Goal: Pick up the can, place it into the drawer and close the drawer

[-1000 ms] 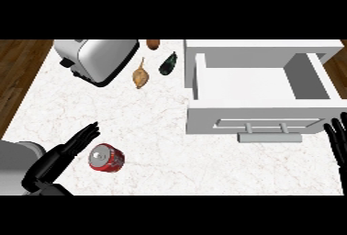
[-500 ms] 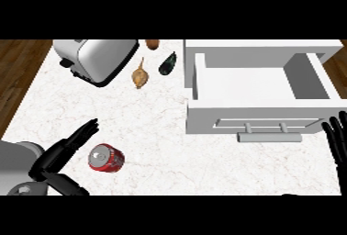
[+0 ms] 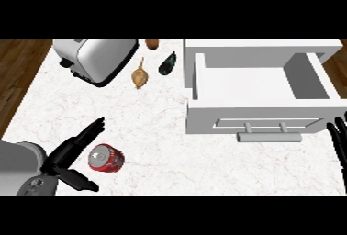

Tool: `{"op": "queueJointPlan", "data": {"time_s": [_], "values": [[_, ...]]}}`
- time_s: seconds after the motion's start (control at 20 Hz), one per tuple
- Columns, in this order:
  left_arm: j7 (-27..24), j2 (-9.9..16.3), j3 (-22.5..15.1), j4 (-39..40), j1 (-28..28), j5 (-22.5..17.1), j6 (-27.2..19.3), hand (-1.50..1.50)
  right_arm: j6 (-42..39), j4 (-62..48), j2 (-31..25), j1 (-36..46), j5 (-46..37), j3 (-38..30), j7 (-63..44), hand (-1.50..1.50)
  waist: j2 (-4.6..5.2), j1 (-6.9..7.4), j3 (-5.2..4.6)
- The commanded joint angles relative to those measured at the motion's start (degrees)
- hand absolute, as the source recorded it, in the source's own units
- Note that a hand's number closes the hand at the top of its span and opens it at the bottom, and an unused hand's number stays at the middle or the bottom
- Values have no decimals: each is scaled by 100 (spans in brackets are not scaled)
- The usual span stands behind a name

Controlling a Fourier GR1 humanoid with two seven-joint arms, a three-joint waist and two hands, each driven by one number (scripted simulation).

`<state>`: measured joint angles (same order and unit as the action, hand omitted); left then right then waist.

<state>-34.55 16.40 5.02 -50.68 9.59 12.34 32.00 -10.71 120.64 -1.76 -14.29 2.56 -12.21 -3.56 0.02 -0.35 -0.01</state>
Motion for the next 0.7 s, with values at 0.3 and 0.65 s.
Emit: {"op": "queueJointPlan", "data": {"time_s": [0.3,0.65], "values": [[-673,98,-171,414,113,87,232,-150,-90,226,112,-167,66,-26,-56,-150,-3,7,-1],[-608,-250,-338,642,245,160,-119,-150,-176,123,35,-83,121,-170,-162,-150,-4,13,0]]}}
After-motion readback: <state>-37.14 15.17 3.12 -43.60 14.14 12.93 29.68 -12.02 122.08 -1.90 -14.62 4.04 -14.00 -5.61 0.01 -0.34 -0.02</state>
